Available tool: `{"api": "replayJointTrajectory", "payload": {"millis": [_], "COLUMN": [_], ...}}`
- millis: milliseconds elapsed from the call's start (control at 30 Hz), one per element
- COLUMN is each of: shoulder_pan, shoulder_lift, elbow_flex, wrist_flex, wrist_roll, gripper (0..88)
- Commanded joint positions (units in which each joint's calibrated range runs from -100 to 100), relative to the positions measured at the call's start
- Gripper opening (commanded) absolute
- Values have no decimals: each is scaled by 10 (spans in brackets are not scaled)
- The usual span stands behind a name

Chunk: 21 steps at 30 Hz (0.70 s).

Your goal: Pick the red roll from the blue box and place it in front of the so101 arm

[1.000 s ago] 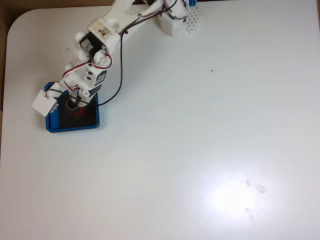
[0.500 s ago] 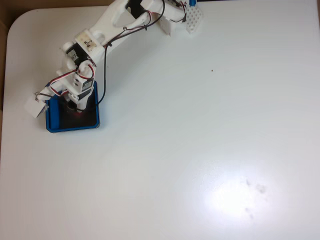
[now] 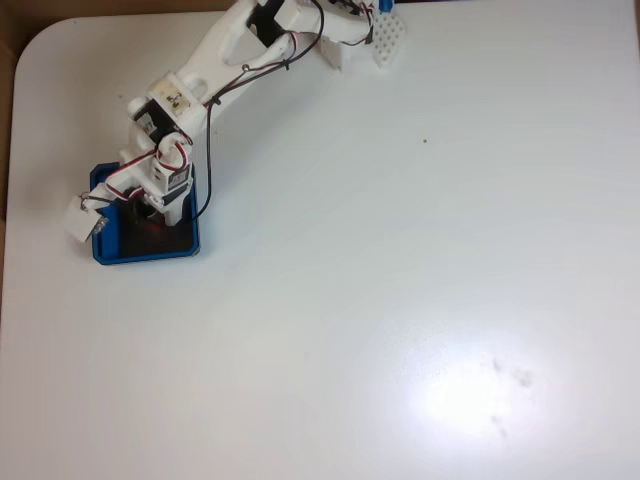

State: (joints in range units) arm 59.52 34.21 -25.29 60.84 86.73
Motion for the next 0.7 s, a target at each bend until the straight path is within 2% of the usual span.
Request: {"api": "replayJointTrajectory", "payload": {"millis": [0, 667], "shoulder_pan": [-3, -3], "shoulder_lift": [-5, 27], "elbow_flex": [-33, -33], "wrist_flex": [4, 4], "wrist_roll": [3, 0], "gripper": [198, 181]}}
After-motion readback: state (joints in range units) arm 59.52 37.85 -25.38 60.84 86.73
